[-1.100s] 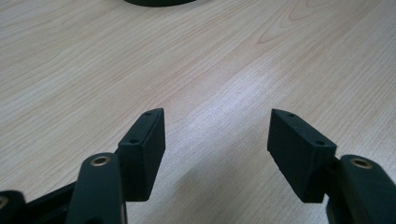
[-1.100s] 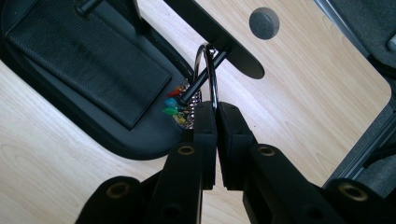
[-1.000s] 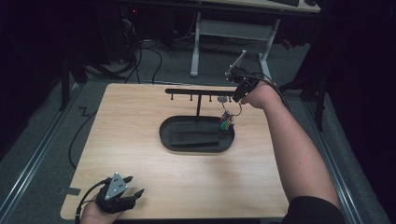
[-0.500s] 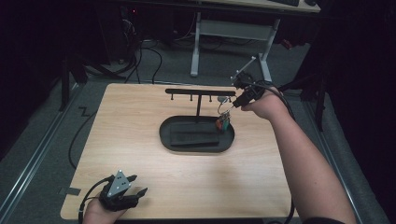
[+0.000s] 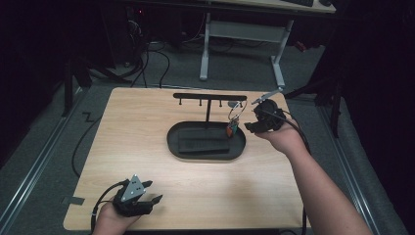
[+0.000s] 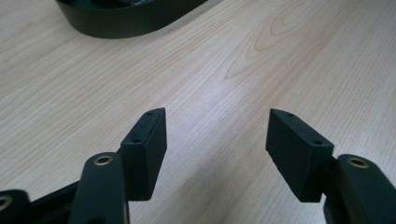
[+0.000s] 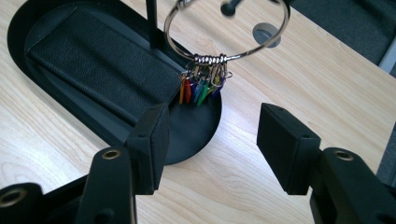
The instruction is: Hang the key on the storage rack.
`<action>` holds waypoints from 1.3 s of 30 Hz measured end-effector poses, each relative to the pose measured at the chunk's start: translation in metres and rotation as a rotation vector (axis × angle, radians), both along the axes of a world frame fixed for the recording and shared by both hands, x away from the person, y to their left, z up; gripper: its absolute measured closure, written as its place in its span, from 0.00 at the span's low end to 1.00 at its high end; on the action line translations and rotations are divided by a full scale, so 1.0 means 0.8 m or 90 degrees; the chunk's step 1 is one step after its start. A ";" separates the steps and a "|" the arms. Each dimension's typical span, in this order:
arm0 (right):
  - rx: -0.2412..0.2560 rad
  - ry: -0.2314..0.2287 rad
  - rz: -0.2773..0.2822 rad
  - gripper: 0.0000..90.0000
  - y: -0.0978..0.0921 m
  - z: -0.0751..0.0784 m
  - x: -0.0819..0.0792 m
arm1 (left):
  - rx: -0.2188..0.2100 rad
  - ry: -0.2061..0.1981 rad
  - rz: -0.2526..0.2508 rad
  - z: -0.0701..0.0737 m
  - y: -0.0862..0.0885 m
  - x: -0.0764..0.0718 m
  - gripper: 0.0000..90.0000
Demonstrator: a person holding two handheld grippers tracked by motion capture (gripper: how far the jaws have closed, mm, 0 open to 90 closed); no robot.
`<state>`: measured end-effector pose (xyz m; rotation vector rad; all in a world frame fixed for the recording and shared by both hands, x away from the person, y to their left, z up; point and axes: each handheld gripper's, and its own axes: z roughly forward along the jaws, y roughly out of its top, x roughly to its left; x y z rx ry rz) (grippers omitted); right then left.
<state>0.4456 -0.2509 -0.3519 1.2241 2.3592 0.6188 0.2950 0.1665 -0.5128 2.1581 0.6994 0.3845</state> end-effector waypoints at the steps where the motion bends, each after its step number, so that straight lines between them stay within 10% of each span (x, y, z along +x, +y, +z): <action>1: 0.009 -0.008 -0.002 0.48 -0.003 -0.004 -0.004 | 0.001 -0.003 -0.002 0.000 -0.001 0.001 0.43; 18: 0.035 -0.070 -0.031 0.41 -0.029 -0.073 -0.077 | 0.007 -0.001 -0.027 -0.002 -0.017 0.008 0.43; 29: 0.145 -0.106 -0.062 0.37 -0.047 -0.131 -0.136 | 0.011 0.001 -0.037 -0.004 -0.023 0.011 0.43; 39: 0.171 -0.145 -0.083 0.32 -0.055 -0.190 -0.184 | 0.014 0.008 -0.042 -0.007 -0.027 0.012 0.43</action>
